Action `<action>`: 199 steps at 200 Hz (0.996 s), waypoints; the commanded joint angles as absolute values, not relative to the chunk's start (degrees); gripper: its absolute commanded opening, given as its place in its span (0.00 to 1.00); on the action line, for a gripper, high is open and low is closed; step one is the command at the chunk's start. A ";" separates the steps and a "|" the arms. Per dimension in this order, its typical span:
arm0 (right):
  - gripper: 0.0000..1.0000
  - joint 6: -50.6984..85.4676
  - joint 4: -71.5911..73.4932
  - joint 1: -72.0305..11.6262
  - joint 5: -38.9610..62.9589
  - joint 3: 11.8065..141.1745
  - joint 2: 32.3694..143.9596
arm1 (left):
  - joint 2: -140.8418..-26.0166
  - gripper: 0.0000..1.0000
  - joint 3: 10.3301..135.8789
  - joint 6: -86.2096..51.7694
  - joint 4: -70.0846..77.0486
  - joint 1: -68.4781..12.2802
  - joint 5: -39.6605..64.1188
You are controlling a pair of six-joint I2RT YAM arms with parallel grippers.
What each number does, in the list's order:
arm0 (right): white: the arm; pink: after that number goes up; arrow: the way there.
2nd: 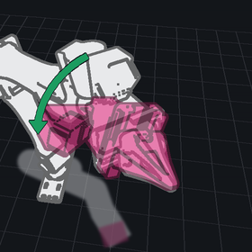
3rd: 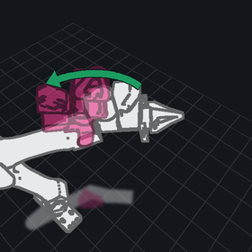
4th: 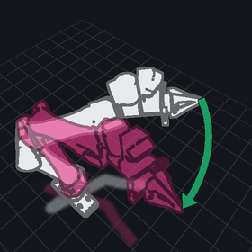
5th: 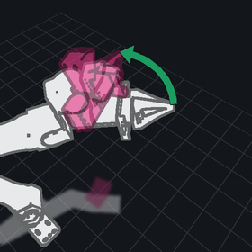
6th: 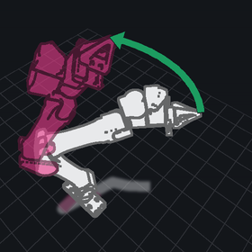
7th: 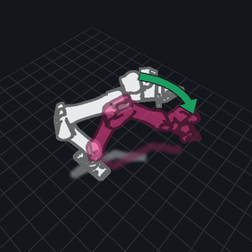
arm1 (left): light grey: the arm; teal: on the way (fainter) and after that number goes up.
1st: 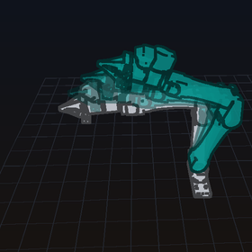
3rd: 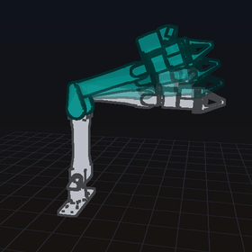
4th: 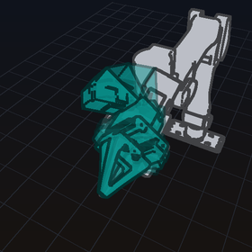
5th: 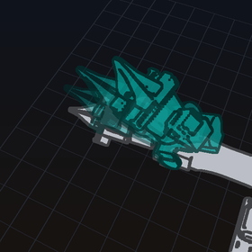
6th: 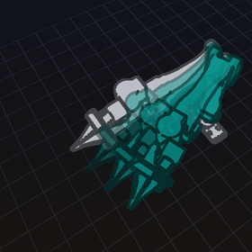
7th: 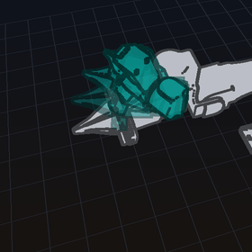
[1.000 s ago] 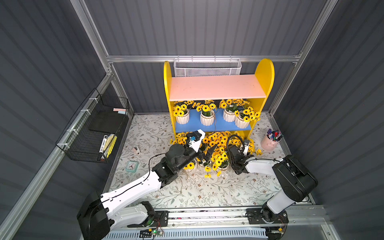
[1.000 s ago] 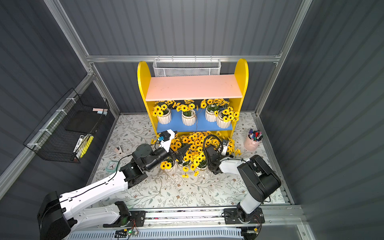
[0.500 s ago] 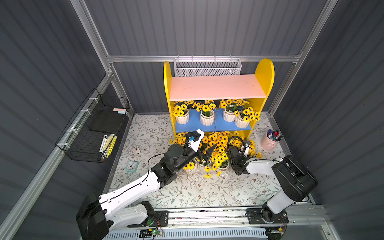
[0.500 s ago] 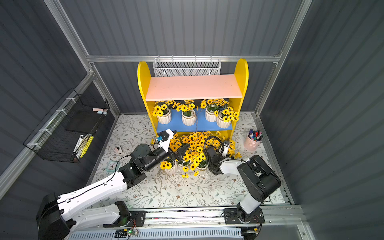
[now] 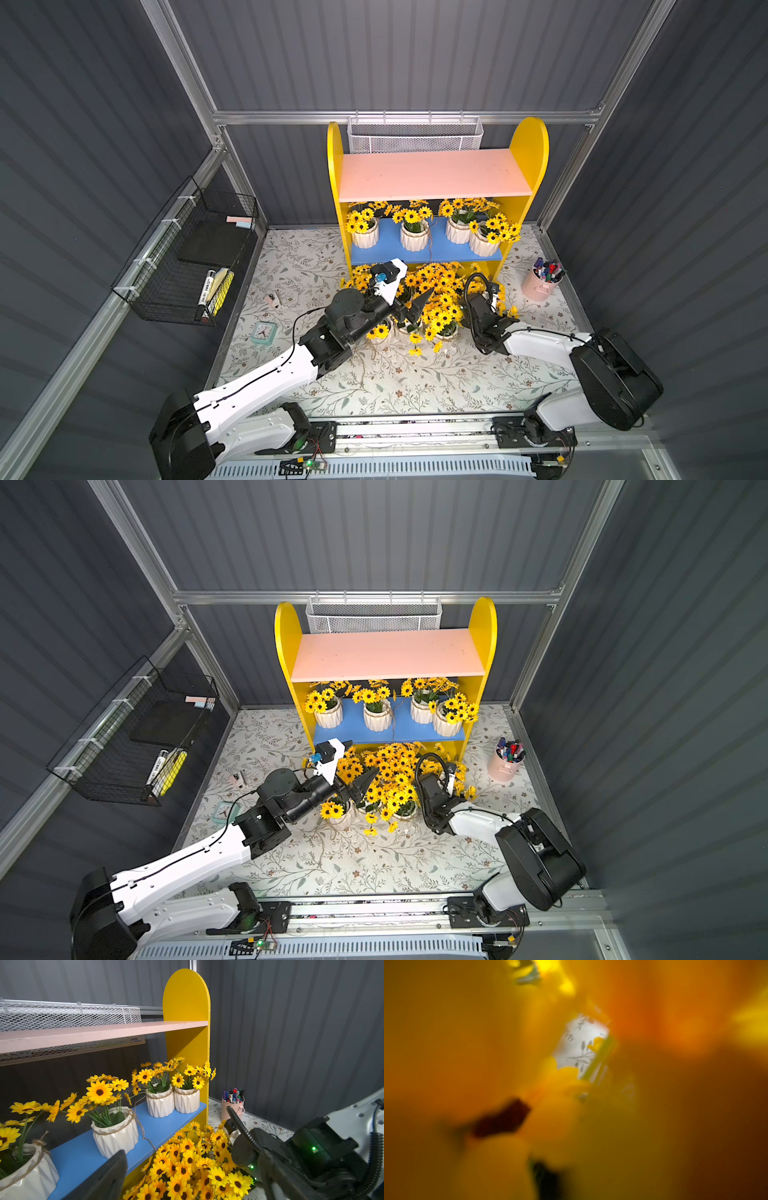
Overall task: Take the sunflower pots off the shelves
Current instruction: Place the sunflower pot at the center of the board.
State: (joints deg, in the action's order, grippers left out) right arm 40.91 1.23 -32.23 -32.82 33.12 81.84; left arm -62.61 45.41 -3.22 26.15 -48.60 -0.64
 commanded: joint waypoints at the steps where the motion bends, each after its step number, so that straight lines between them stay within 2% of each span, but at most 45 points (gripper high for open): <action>1: 0.99 39.66 0.84 -32.54 -25.24 32.21 78.60 | -61.18 0.99 45.34 -4.13 26.99 -48.82 0.45; 59: 0.99 39.20 -1.02 -32.65 -17.53 32.22 77.24 | -60.76 1.00 45.51 -4.08 26.82 -48.84 0.24; 126: 0.99 36.64 -12.33 -33.63 -22.20 35.84 73.92 | -61.13 1.00 46.00 -4.27 26.20 -48.78 -0.01; 199: 0.99 32.48 -6.17 -35.39 -27.66 29.93 68.01 | -60.99 1.00 46.05 -4.39 26.19 -48.78 0.10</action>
State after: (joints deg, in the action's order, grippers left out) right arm 33.76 -7.94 -34.68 -23.75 31.77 70.76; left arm -62.26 45.41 -3.64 26.09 -48.60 -0.47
